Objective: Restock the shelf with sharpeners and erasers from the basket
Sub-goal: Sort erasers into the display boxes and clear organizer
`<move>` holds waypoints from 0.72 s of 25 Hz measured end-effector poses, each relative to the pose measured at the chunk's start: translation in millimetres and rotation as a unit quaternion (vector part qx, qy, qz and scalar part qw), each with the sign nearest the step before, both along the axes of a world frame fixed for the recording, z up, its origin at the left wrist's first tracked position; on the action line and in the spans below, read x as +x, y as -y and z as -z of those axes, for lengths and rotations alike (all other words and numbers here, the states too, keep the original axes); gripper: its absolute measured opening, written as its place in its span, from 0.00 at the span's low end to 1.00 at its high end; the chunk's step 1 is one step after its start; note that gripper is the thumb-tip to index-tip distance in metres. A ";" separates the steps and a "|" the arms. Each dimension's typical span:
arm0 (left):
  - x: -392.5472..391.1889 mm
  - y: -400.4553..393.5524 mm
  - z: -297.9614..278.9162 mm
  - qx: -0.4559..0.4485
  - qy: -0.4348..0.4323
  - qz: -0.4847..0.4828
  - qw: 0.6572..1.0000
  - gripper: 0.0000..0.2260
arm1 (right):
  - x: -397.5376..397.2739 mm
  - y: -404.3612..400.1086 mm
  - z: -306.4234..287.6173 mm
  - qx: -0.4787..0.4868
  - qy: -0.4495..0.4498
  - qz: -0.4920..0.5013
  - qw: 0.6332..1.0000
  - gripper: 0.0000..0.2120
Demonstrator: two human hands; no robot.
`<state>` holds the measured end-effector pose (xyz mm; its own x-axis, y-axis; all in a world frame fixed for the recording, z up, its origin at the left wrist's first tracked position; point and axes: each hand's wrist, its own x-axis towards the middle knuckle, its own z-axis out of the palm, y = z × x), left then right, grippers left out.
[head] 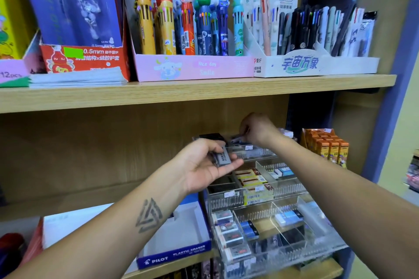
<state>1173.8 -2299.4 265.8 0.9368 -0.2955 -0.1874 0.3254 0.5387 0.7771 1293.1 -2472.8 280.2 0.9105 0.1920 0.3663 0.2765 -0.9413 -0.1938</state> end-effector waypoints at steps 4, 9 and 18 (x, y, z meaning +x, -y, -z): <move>6.5 -10.2 0.3 -0.015 -0.004 0.005 1.000 0.14 | 24.2 -16.3 4.6 -0.023 -0.021 -0.010 0.999 0.06; 9.5 -14.4 8.1 -0.001 0.012 0.033 0.999 0.12 | 36.3 -20.3 8.9 -0.044 -0.016 -0.009 0.999 0.07; 4.5 -22.5 17.3 0.028 0.019 0.007 0.999 0.18 | 29.8 -17.8 9.1 -0.095 -0.066 -0.068 0.991 0.15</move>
